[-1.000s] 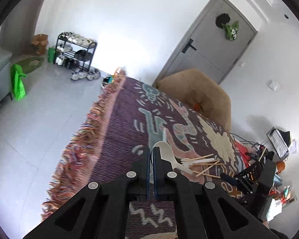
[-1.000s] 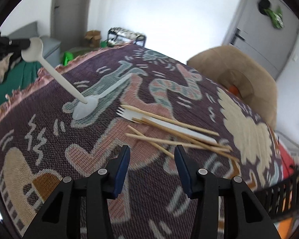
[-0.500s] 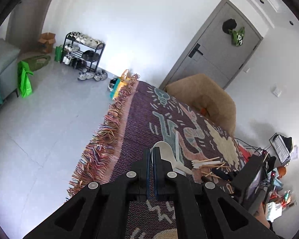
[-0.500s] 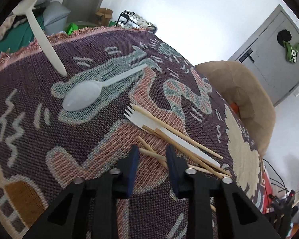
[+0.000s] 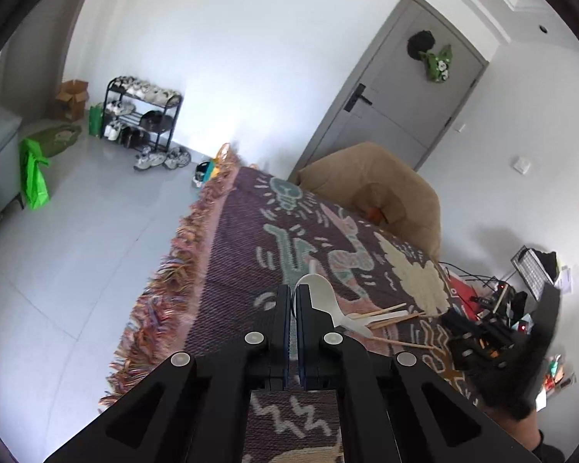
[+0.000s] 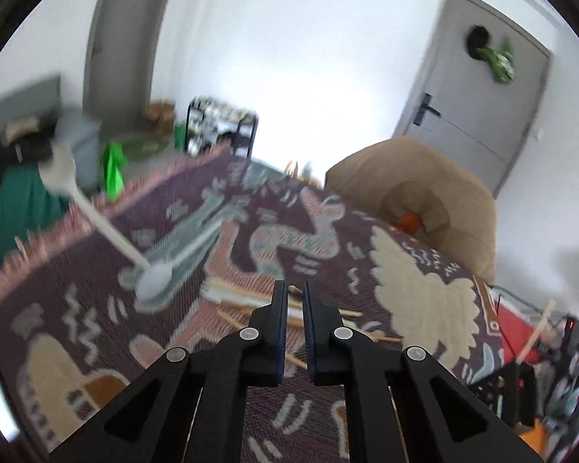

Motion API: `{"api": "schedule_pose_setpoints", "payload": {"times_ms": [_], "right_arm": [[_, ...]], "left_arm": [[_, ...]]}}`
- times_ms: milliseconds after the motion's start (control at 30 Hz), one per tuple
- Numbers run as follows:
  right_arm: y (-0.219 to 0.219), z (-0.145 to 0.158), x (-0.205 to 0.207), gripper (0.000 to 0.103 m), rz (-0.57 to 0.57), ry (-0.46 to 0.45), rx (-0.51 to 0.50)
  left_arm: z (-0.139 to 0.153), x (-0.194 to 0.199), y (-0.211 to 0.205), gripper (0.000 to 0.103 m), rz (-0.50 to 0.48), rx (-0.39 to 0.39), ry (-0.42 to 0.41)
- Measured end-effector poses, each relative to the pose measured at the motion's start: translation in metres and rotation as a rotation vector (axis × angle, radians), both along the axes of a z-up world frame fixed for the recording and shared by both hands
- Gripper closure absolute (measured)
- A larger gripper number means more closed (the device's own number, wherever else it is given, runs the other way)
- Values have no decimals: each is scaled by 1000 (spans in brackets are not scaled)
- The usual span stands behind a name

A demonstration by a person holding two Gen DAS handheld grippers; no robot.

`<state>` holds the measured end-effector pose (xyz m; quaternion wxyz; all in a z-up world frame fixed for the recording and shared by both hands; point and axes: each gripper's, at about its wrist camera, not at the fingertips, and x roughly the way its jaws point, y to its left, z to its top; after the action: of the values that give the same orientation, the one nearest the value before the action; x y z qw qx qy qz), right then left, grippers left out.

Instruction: Organize utensils

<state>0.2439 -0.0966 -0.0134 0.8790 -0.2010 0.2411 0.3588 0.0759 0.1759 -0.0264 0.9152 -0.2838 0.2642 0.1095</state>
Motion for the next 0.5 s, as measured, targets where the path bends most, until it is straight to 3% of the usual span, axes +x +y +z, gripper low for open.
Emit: {"api": "schedule_pose_setpoints", "payload": {"times_ms": [167,500], "right_arm": [[-43,37,6,97,-41,30,127],[-108,88,-2,97,-124,-28,233]], "left_arm": [[19,13,-20,101,-49,42,-28],[59,38,-64,101,-147,110,-88]]}}
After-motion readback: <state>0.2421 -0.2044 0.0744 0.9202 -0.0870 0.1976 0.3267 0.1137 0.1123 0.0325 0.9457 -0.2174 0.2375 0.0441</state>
